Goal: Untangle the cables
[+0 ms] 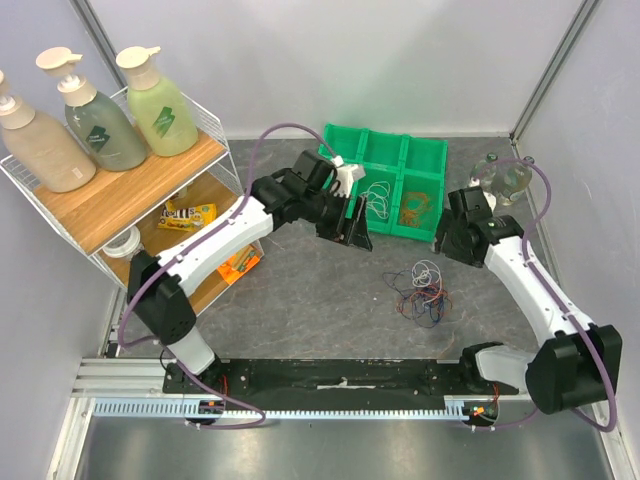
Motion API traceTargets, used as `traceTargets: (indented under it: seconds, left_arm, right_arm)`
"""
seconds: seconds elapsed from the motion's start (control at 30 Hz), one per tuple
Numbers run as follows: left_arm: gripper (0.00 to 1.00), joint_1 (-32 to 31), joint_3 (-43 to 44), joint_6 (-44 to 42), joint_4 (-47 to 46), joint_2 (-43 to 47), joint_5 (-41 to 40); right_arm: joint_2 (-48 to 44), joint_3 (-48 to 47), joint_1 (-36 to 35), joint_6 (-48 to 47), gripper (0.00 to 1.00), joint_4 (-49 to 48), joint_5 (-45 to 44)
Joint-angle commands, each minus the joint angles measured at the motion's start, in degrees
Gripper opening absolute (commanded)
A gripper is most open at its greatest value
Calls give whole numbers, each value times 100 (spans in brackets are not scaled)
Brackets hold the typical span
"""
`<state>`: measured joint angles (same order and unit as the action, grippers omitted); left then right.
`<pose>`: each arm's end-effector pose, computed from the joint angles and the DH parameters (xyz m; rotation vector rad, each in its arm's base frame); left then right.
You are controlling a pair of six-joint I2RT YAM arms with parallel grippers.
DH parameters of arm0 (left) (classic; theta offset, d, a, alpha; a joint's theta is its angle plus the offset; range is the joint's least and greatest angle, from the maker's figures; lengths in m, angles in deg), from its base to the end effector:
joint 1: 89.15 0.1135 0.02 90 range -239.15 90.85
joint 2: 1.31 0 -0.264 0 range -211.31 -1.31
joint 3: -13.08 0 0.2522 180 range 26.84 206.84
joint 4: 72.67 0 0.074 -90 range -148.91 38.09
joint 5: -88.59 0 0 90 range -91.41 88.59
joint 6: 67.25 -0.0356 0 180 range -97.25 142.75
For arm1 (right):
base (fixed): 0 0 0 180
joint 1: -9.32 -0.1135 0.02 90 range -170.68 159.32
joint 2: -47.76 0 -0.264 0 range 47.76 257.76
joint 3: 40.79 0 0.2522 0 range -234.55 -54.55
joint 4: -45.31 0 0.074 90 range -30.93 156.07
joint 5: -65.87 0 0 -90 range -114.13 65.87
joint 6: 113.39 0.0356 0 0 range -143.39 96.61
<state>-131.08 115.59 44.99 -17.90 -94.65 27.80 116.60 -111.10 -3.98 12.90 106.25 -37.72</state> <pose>0.2546 -0.2521 0.3422 0.6960 2.4408 -1.1043 0.2277 0.0452 0.2726 0.5921 2.4938 0.0161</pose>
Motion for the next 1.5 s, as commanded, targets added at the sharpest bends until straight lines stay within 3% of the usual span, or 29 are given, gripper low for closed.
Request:
traceTargets:
  seconds: [0.0,0.17,0.37,0.43,0.53,0.57,0.63,0.7,0.77,0.8,0.83,0.87,0.97,1.07,1.2,1.33,1.47]
  left_arm:
    - [77,-70,160,360,64,-184,585]
    - [77,-78,310,378,91,-325,779]
    - [78,-70,-6,316,108,-115,595]
    - [78,-70,-77,255,161,-71,533]
    - [78,-69,-156,202,214,-18,384]
    - [78,-69,-174,176,205,0,323]
    - [71,-69,-191,106,205,-26,234]
    - [59,-70,-209,44,205,-61,208]
    - [58,-78,-288,35,135,-123,251]
    - [61,-87,-340,26,91,-175,313]
    - [65,-70,-384,26,47,-228,383]
    - [69,-69,-420,0,30,-307,488]
    - [73,-70,-508,-35,12,-456,568]
    - [71,-69,-552,-114,-76,-518,568]
    - [58,-104,-683,-176,-330,-703,691]
    - [61,-227,-631,-395,-515,-1097,665]
    - [63,-491,-561,-930,-805,-1406,306]
  right_arm:
    - [261,189,397,396,76,669,48]
    - [165,732,600,116,78,495,854]
    - [270,1427,382,-219,59,-813,3192]
    - [471,1367,58,-210,42,-1105,3563]
    - [858,964,-689,-193,31,-1202,3486]
    - [929,788,-848,-202,18,-1193,3485]
    - [886,567,-1077,-175,6,-1263,3494]
    - [650,462,-1148,-219,2,-1456,3608]
    - [508,496,-1140,-202,6,-1466,3460]
    - [482,549,-1140,-158,20,-1431,3398]
    - [516,610,-1131,-158,40,-1361,3363]
    - [577,645,-1131,-192,48,-1299,3397]
    - [727,681,-1140,-263,57,-1202,3380]
    - [675,663,-1140,-246,58,-1211,3257]
    - [622,655,-1131,-141,56,-1202,2854]
    - [613,646,-947,219,50,-1053,2457]
    - [438,839,-377,326,42,-1123,2886]
